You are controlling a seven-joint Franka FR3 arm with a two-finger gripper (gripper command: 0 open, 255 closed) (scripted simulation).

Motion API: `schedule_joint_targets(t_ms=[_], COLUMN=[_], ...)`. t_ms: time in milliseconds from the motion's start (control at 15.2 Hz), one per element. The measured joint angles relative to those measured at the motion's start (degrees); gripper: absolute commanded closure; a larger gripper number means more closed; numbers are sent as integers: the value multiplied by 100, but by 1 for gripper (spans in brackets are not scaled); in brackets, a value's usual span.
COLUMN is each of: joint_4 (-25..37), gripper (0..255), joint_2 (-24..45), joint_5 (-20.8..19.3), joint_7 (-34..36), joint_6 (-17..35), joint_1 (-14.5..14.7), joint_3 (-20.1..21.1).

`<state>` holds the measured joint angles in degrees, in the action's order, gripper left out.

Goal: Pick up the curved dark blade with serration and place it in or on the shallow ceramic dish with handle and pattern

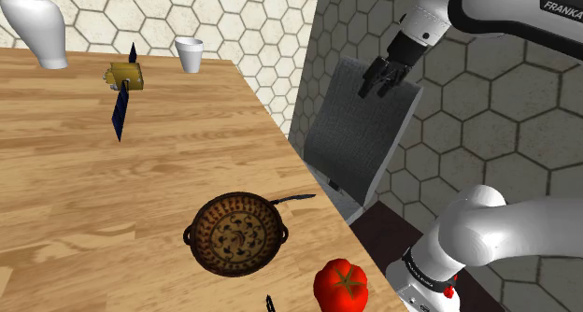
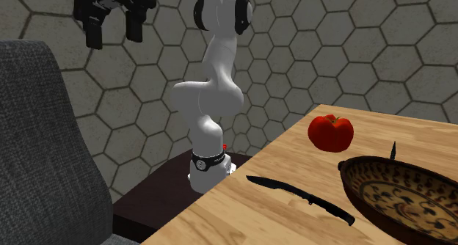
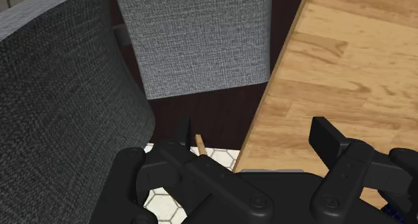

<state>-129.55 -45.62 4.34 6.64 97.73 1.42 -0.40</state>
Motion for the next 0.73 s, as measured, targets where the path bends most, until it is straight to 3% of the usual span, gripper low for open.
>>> schedule_joint_targets(t_ms=[198, 726], joint_4=[4, 45], gripper=[0, 0], joint_2=[118, 1005], joint_5=[16, 133], joint_7=[-180, -1248], joint_6=[98, 832], joint_1=[130, 944], joint_3=[40, 435])
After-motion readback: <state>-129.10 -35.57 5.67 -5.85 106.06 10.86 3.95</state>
